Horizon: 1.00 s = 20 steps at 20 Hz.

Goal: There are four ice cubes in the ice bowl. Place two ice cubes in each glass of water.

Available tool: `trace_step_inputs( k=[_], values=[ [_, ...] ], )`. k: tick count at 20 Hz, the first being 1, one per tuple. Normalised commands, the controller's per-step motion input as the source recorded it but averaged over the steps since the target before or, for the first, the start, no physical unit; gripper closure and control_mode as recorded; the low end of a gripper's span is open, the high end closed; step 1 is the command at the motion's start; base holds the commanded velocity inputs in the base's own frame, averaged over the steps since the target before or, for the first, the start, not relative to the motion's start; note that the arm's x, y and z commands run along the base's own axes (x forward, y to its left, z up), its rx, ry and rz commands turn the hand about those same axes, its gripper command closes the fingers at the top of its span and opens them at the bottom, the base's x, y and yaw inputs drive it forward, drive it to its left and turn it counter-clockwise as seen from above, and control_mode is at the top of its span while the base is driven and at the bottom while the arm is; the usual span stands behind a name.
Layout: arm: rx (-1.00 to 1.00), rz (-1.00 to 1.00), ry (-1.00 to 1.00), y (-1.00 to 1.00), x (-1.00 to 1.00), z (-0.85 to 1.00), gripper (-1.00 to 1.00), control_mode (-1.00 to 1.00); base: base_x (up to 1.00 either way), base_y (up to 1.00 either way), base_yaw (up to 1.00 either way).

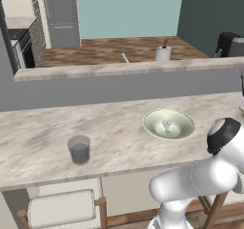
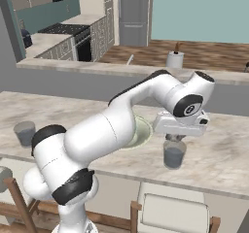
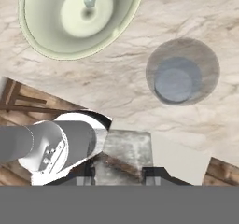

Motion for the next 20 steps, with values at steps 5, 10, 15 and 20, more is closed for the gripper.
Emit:
trace_step_inputs(
  k=[5,10,15,20],
  values=[
    [0.07,0.00,-0.02,0.00,0.04,-0.28,1.00,-1.00,0.00,0.00,0.00],
    [0.00,0.00,0.00,0.08,0.14,-0.11,1.00,-1.00,0.00,0.00,0.00],
    [-0.05,0.00,0.03,0.22,0.22,-0.03,1.00,-1.00,0.00,0.00,0.00],
    [-0.04,0.00,0.00,0.24,0.09,-0.23,1.00,-1.00,0.00,0.00,0.00]
  ],
)
